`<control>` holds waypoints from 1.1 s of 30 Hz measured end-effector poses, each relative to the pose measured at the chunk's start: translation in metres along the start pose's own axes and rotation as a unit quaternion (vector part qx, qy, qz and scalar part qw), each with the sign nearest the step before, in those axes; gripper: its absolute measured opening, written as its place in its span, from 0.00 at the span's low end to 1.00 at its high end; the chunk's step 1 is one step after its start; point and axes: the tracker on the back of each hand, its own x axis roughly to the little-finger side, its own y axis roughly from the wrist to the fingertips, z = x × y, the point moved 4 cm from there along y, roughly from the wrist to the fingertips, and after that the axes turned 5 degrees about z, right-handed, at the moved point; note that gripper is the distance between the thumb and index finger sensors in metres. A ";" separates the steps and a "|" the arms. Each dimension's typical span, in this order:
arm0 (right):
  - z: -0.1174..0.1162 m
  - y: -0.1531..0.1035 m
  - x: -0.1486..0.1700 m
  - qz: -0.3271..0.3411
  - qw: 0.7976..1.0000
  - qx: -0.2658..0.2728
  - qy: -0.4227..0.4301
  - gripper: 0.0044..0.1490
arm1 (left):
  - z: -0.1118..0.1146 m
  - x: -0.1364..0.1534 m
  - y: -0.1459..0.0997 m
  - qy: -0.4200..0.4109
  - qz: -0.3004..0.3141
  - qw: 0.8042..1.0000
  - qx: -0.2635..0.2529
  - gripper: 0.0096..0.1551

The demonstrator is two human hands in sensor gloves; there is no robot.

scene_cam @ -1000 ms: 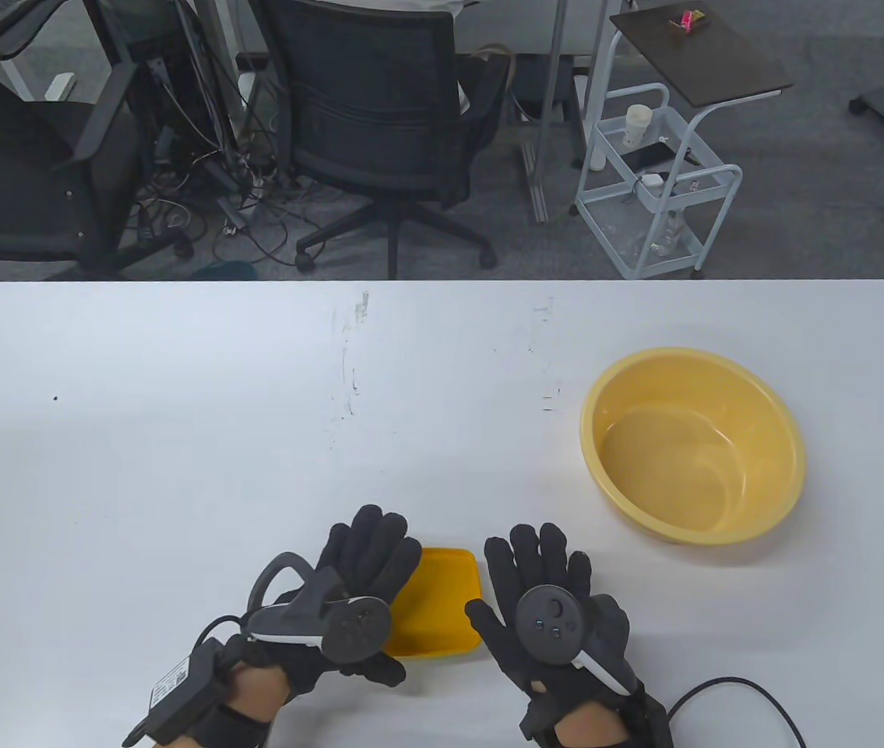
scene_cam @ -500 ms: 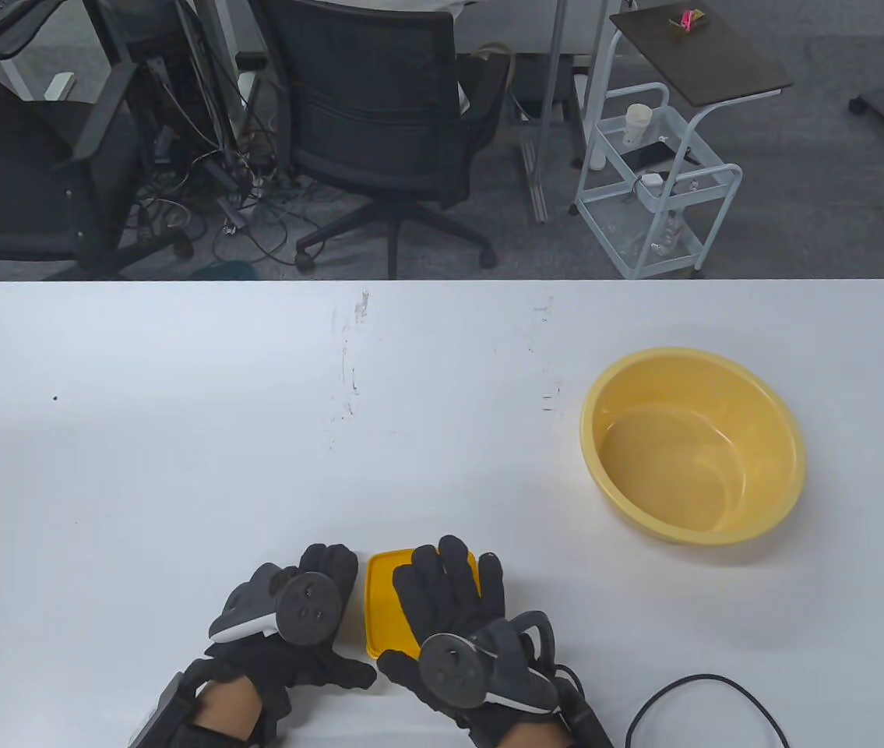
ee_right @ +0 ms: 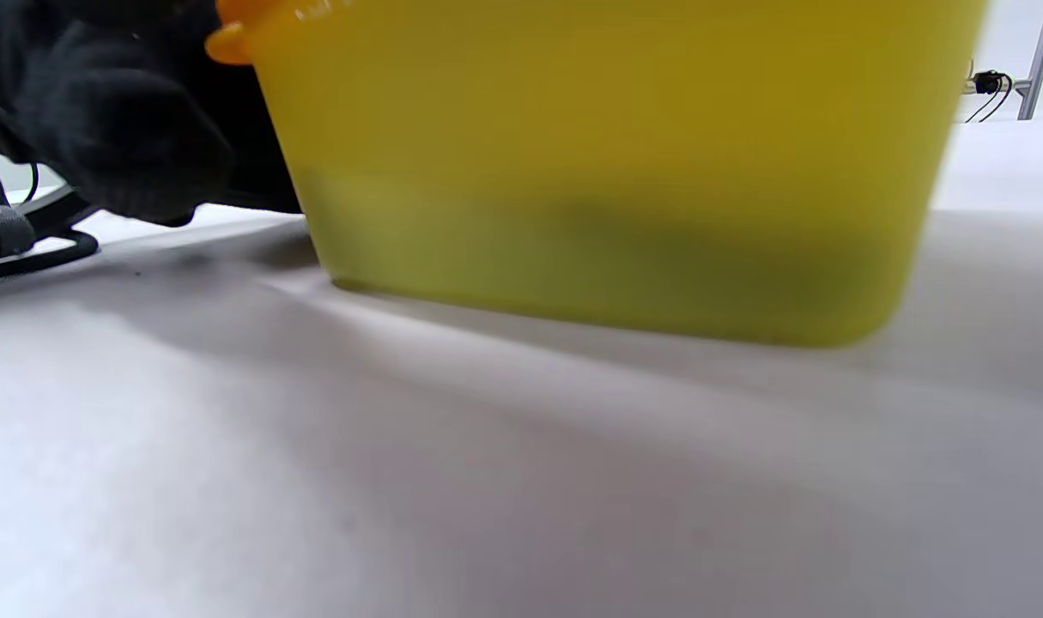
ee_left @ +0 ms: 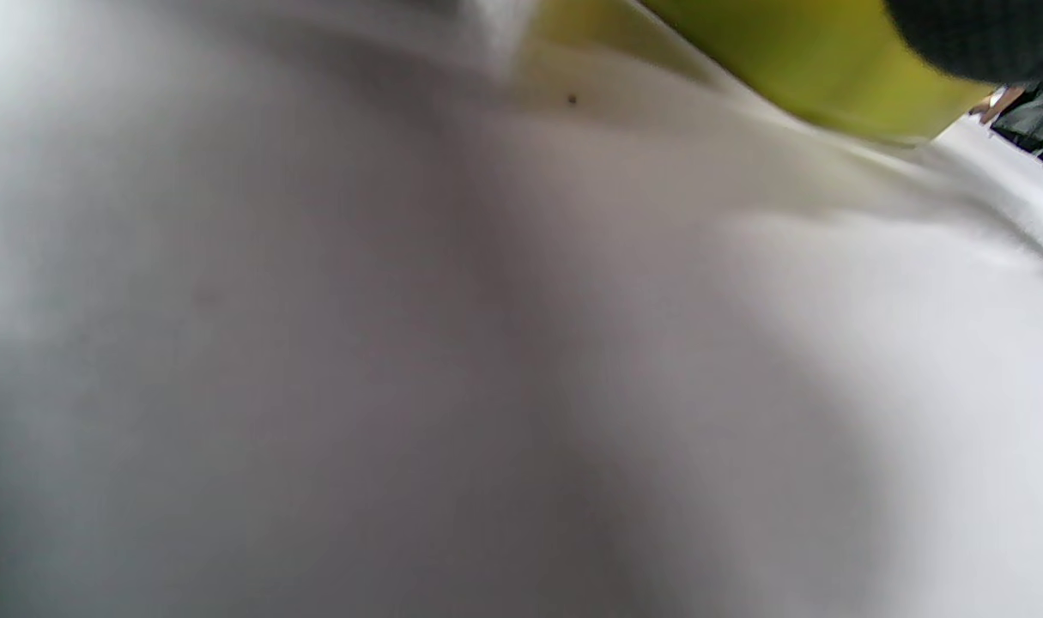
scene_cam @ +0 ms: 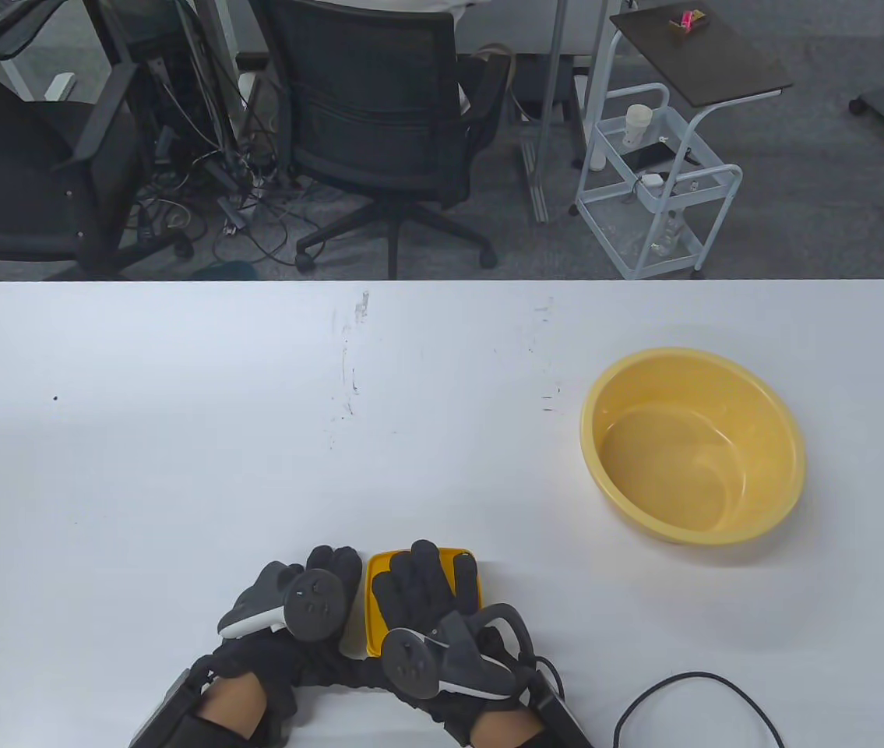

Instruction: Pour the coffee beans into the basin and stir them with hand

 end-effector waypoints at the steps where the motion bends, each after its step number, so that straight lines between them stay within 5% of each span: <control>1: -0.002 0.001 0.000 0.000 1.000 -0.006 -0.003 0.61 | 0.001 0.000 0.001 0.001 -0.001 1.000 0.004 0.79; 18: -0.008 0.005 -0.001 -0.009 0.999 -0.033 -0.001 0.59 | 0.007 -0.004 0.008 -0.001 -0.002 1.000 0.026 0.76; 33: -0.004 0.004 -0.007 0.032 0.998 0.032 -0.034 0.56 | 0.006 -0.003 0.008 -0.006 -0.001 1.000 0.025 0.75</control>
